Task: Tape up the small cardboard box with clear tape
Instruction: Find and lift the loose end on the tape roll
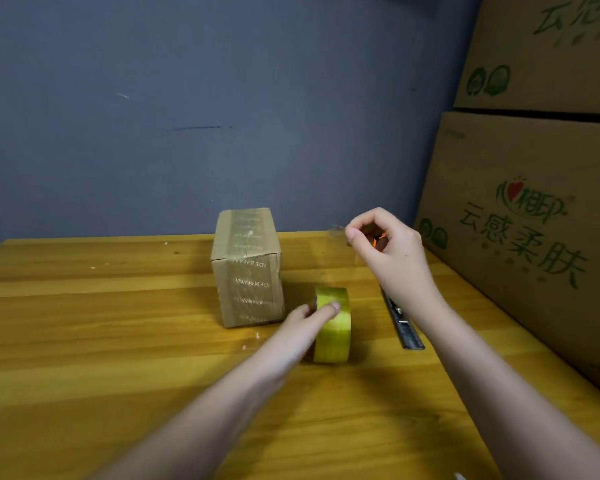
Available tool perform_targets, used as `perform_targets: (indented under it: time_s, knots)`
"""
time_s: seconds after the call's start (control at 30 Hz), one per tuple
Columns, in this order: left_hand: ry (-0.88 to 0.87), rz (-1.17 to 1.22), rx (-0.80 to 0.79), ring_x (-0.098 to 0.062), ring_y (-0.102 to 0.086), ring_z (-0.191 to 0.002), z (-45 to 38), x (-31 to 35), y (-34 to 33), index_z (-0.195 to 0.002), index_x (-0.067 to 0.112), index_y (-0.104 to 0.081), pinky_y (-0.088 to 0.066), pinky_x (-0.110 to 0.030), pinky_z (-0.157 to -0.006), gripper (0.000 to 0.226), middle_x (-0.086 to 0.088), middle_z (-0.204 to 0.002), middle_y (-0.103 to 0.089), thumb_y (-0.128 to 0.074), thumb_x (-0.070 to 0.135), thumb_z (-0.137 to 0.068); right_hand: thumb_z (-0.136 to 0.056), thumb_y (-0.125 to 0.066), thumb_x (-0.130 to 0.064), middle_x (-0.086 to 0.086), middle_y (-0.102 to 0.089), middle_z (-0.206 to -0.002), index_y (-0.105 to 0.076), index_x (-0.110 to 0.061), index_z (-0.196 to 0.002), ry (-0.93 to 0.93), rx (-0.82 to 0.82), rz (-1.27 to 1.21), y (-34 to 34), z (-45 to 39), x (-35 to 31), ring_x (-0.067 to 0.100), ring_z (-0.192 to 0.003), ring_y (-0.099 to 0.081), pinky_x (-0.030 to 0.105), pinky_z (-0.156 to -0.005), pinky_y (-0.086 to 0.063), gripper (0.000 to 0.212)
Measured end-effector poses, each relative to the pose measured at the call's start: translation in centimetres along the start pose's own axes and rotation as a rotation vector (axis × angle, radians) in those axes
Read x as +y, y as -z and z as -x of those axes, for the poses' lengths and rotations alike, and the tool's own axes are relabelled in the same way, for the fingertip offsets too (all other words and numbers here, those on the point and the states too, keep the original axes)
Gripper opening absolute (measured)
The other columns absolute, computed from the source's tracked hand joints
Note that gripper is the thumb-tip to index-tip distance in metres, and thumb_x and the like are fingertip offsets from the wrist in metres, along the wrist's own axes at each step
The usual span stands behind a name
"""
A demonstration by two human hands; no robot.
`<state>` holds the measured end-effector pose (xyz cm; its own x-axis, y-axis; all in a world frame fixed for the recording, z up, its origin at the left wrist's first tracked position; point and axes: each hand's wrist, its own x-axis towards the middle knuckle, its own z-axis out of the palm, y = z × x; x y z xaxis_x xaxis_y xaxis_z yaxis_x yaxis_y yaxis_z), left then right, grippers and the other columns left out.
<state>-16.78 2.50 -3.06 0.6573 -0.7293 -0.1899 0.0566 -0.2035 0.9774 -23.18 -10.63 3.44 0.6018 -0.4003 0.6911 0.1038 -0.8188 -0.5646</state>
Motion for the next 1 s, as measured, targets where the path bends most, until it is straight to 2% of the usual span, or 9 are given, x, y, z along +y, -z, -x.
perform_targets:
  time_s: [0.07, 0.1, 0.17, 0.3, 0.43, 0.57, 0.7, 0.9, 1.0]
  knots:
    - [0.039, 0.151, -0.029, -0.015, -0.059, -0.103, -1.1, 0.2, 0.0, -0.114, 0.015, -0.057, -0.045, -0.028, -0.088, 0.043, -0.003, -0.116, -0.067, -0.056, 0.045, -0.084, -0.09, -0.058, -0.018, -0.009, -0.064, -0.079, -0.064, -0.015, -0.086, -0.072, -0.015, -0.089, -0.1, -0.1, -0.1, 0.005, -0.076, -0.06, 0.016, -0.068, -0.048, 0.007]
    - [0.038, 0.215, -0.048, -0.02, -0.065, -0.097, -1.2, 0.5, -0.1, -0.116, 0.012, -0.058, -0.049, -0.034, -0.086, 0.043, -0.011, -0.106, -0.072, -0.052, 0.041, -0.085, -0.09, -0.058, -0.015, -0.007, -0.064, -0.078, -0.064, -0.012, -0.086, -0.114, -0.023, -0.141, -0.2, -0.2, -0.2, 0.005, -0.075, -0.06, 0.015, -0.067, -0.048, 0.007]
    - [0.008, 0.236, -0.058, -0.024, -0.069, -0.077, -1.5, 0.5, -0.1, -0.114, 0.005, -0.059, -0.054, -0.04, -0.077, 0.037, -0.014, -0.08, -0.074, -0.045, 0.031, -0.091, -0.088, -0.057, -0.007, -0.003, -0.062, -0.075, -0.064, -0.006, -0.087, -0.201, -0.037, -0.255, -0.3, -0.5, -0.2, 0.002, -0.069, -0.058, 0.013, -0.063, -0.047, 0.008]
    - [-0.048, 0.194, -0.067, -0.023, -0.066, -0.057, -1.5, 0.6, -0.3, -0.107, 0.009, -0.052, -0.052, -0.029, -0.06, 0.025, -0.008, -0.061, -0.067, -0.047, 0.03, -0.096, -0.089, -0.059, -0.009, 0.002, -0.062, -0.073, -0.064, 0.0, -0.092, -0.309, -0.047, -0.386, -0.2, -0.8, 0.1, -0.006, -0.059, -0.057, 0.006, -0.054, -0.042, 0.01]
    - [-0.133, 0.163, -0.028, -0.021, -0.062, -0.051, -1.5, 0.5, 0.1, -0.099, 0.01, -0.053, -0.051, -0.027, -0.053, 0.024, -0.007, -0.057, -0.063, -0.049, 0.033, -0.096, -0.087, -0.065, -0.016, 0.005, -0.068, -0.078, -0.068, -0.005, -0.099, -0.299, -0.022, -0.396, 0.1, -0.7, 0.2, -0.002, -0.067, -0.062, 0.009, -0.063, -0.049, 0.017]
    - [-0.214, 0.123, -0.036, -0.019, -0.06, -0.05, -1.1, 0.6, 0.8, -0.094, 0.01, -0.052, -0.051, -0.024, -0.05, 0.023, -0.01, -0.061, -0.062, -0.049, 0.033, -0.095, -0.085, -0.066, -0.016, 0.001, -0.071, -0.08, -0.071, -0.009, -0.1, -0.286, -0.005, -0.381, 0.5, -0.5, 0.4, 0.001, -0.073, -0.065, 0.013, -0.07, -0.053, 0.016]
    - [-0.29, 0.081, -0.043, -0.018, -0.056, -0.046, -0.8, 0.8, 1.1, -0.1, 0.001, -0.05, -0.05, -0.024, -0.046, 0.027, -0.015, -0.06, -0.057, -0.049, 0.027, -0.096, -0.085, -0.067, -0.019, -0.006, -0.069, -0.077, -0.07, -0.015, -0.088, -0.15, 0.078, -0.204, 0.6, -0.4, 0.6, 0.004, -0.075, -0.064, 0.019, -0.072, -0.053, 0.005]
    - [-0.453, 0.039, 0.029, -0.016, -0.053, -0.041, -0.5, 0.6, 1.8, -0.081, 0.006, -0.05, -0.045, -0.027, -0.042, 0.021, -0.014, -0.058, -0.052, -0.053, 0.021, -0.094, -0.087, -0.061, -0.03, -0.013, -0.064, -0.082, -0.064, -0.026, -0.087, -0.112, 0.086, 0.083, 0.1, -0.1, 1.6, 0.007, -0.08, -0.062, 0.035, -0.071, -0.056, 0.006]
    - [-0.536, -0.005, 0.052, -0.017, -0.053, -0.042, -0.2, 0.4, 2.2, -0.075, 0.011, -0.052, -0.045, -0.028, -0.044, 0.021, -0.014, -0.062, -0.054, -0.056, 0.022, -0.092, -0.086, -0.064, -0.025, -0.011, -0.065, -0.083, -0.066, -0.023, -0.083, -0.17, 0.029, 0.024, -0.3, -0.3, 2.1, 0.005, -0.079, -0.061, 0.024, -0.071, -0.053, 0.004]
